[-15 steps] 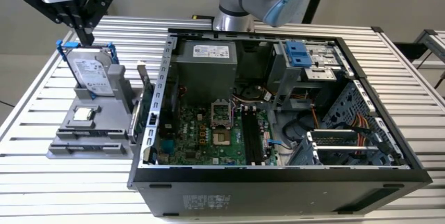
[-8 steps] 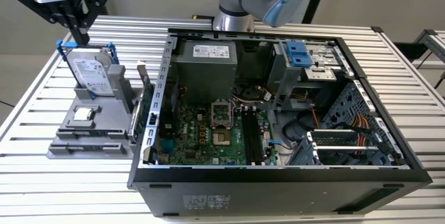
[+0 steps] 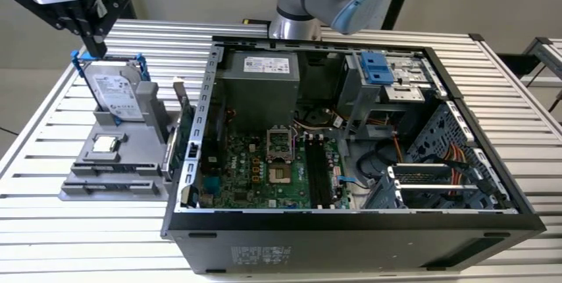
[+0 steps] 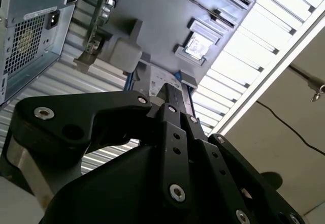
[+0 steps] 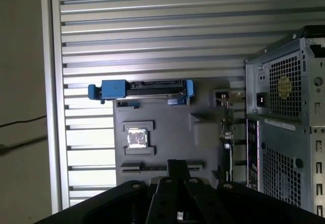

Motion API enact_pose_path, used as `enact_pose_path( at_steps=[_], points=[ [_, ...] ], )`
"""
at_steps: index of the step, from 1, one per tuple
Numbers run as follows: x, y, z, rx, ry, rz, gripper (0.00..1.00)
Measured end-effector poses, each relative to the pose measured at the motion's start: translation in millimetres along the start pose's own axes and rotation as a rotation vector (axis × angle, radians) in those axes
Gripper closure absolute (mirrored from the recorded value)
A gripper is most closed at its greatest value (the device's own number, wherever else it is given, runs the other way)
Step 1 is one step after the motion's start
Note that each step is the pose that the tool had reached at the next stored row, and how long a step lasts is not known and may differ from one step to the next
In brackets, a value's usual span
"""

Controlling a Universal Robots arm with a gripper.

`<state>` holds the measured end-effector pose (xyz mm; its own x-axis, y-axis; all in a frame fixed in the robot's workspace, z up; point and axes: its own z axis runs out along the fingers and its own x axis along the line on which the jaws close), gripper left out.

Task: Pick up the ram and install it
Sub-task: 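Reach for the ram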

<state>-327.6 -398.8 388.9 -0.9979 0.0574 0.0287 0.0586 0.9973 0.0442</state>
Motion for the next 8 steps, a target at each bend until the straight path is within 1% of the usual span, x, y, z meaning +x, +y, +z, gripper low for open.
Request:
enact_pose_path(
  at_steps=[8],
  points=[
    [7.4, -0.5, 0.9, 0.0003, 0.0041, 0.000, 1.00]
  ],
)
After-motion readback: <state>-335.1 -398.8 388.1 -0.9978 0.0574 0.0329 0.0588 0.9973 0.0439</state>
